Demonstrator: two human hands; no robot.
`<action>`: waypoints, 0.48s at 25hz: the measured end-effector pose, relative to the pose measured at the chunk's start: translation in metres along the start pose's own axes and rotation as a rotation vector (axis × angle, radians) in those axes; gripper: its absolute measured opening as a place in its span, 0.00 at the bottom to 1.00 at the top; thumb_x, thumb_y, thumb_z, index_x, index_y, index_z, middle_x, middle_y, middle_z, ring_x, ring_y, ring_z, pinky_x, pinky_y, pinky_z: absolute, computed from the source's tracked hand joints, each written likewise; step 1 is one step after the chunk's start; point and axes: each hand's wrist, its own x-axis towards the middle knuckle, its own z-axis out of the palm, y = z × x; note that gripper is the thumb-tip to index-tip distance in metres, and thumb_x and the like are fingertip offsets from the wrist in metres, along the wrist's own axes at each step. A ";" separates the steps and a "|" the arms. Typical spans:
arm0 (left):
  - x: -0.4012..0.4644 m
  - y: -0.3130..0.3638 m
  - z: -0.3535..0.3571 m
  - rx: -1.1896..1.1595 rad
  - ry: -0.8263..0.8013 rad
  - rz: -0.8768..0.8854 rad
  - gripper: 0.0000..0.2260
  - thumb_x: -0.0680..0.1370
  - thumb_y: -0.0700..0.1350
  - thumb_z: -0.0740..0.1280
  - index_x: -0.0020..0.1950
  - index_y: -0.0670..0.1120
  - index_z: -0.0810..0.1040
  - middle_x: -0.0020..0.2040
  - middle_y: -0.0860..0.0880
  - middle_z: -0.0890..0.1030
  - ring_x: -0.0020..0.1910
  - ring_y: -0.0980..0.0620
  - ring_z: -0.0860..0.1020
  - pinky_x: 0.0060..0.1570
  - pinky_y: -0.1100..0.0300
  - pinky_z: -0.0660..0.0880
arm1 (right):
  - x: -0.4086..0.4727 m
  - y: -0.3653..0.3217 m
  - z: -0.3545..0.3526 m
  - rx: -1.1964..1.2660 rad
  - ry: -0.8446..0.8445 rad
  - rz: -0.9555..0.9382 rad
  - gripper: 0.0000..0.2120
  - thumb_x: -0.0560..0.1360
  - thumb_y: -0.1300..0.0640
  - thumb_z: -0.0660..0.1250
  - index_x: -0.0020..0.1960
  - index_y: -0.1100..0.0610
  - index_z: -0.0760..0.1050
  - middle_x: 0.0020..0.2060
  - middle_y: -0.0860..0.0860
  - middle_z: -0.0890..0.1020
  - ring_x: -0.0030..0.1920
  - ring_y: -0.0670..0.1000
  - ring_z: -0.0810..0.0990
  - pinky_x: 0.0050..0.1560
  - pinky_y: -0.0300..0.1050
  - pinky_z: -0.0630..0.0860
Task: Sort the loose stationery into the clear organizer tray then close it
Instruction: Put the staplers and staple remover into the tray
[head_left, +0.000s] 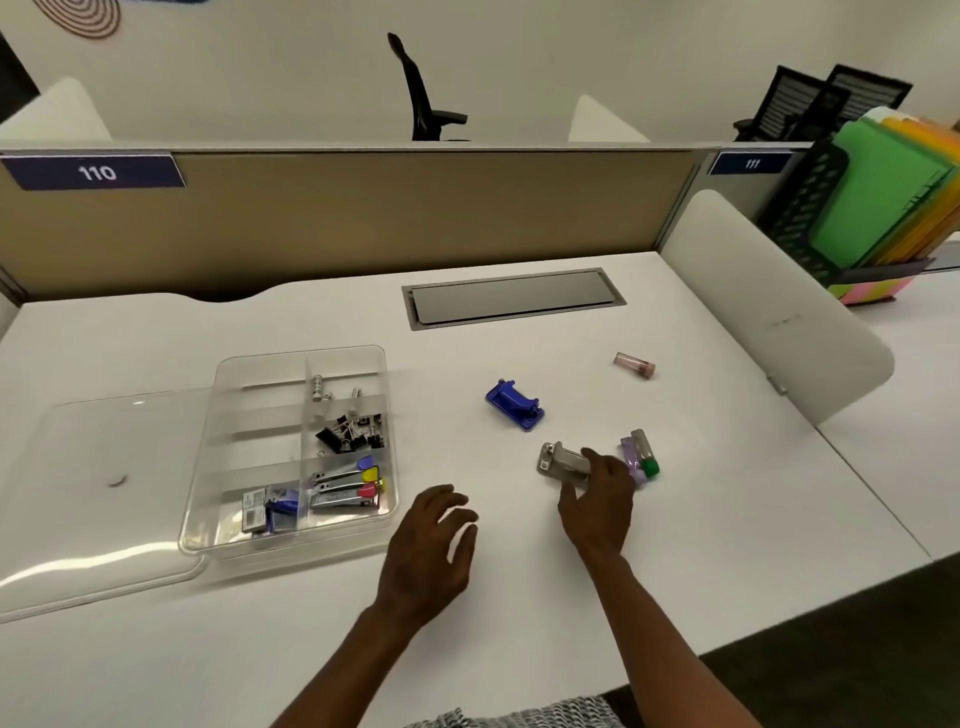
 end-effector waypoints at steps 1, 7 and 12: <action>0.000 0.005 0.005 -0.015 -0.022 -0.007 0.05 0.77 0.46 0.69 0.50 0.50 0.82 0.56 0.53 0.80 0.66 0.53 0.73 0.60 0.61 0.74 | 0.006 0.001 -0.002 -0.042 -0.003 0.001 0.24 0.73 0.62 0.71 0.69 0.56 0.75 0.65 0.56 0.74 0.68 0.59 0.70 0.65 0.52 0.70; 0.014 0.007 0.014 -0.036 -0.099 -0.082 0.07 0.75 0.47 0.70 0.53 0.51 0.81 0.57 0.55 0.79 0.63 0.56 0.74 0.54 0.61 0.76 | 0.020 0.008 0.003 -0.150 -0.170 -0.023 0.20 0.76 0.63 0.65 0.67 0.55 0.76 0.67 0.53 0.74 0.68 0.57 0.71 0.64 0.52 0.74; 0.017 0.001 0.015 -0.057 -0.112 -0.154 0.10 0.76 0.48 0.70 0.56 0.51 0.81 0.58 0.54 0.78 0.61 0.56 0.75 0.56 0.61 0.75 | 0.012 0.008 0.004 -0.052 -0.138 -0.052 0.15 0.73 0.64 0.67 0.58 0.53 0.82 0.58 0.53 0.80 0.59 0.57 0.78 0.54 0.49 0.78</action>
